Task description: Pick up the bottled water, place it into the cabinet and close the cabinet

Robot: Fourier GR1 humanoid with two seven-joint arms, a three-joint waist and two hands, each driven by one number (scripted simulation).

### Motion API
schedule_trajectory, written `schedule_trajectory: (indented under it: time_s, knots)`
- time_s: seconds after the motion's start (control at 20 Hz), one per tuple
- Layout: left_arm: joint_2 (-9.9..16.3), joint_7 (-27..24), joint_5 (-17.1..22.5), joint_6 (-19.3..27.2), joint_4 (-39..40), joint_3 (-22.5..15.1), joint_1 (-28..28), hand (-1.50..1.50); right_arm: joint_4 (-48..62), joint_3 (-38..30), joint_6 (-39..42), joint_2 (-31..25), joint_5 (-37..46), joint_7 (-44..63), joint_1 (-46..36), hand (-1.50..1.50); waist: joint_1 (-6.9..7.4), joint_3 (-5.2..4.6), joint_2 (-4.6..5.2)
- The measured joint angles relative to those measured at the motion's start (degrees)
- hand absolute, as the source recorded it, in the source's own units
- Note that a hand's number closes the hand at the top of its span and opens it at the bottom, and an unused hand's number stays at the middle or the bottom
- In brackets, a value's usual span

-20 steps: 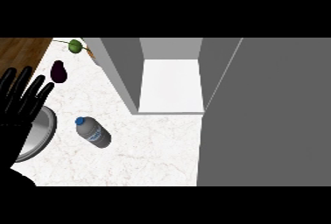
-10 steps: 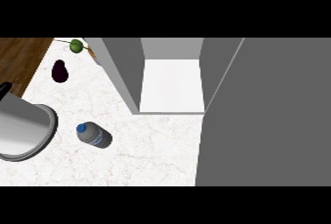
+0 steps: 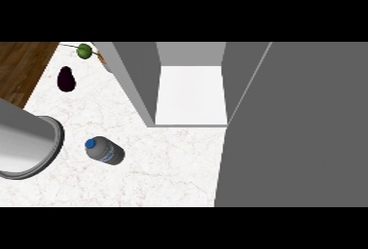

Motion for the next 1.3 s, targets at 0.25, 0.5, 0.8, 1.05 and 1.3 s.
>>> schedule_trajectory:
  time_s: [0.25, 0.5, 0.8, 1.05, 1.3]
  knots:
    - [-1.28, 0.31, -1.26, -0.24, -0.72, -0.49, 0.95, -1.50, -0.37, 0.40, -1.79, 0.14, 0.21, 2.93, -2.32, -1.50, -0.10, -0.01, 0.01]
    - [-1.44, 1.09, -3.50, 1.54, -1.39, -1.76, -0.12, -1.50, -0.65, 1.35, -2.77, -0.33, 0.47, 4.13, -3.07, -1.50, -0.29, -0.01, 0.00]
    - [-2.61, -1.57, -7.84, -0.77, 2.15, -3.75, -1.07, -1.50, -0.69, 1.47, -4.10, -0.60, 0.72, 5.55, -4.84, -1.50, -0.37, -0.01, 0.04]
    - [-3.63, -3.21, -10.32, -2.17, 6.25, -5.06, -1.94, -1.50, -0.88, 2.24, -4.36, -1.44, 0.87, 5.36, -3.75, -1.50, -0.64, 0.00, 0.03]
    - [-4.48, -6.46, -13.30, -4.75, 12.36, -5.90, -3.05, -1.50, -1.00, 1.88, -4.78, -2.21, 0.94, 6.28, -4.63, -1.50, -0.65, -0.02, 0.06]
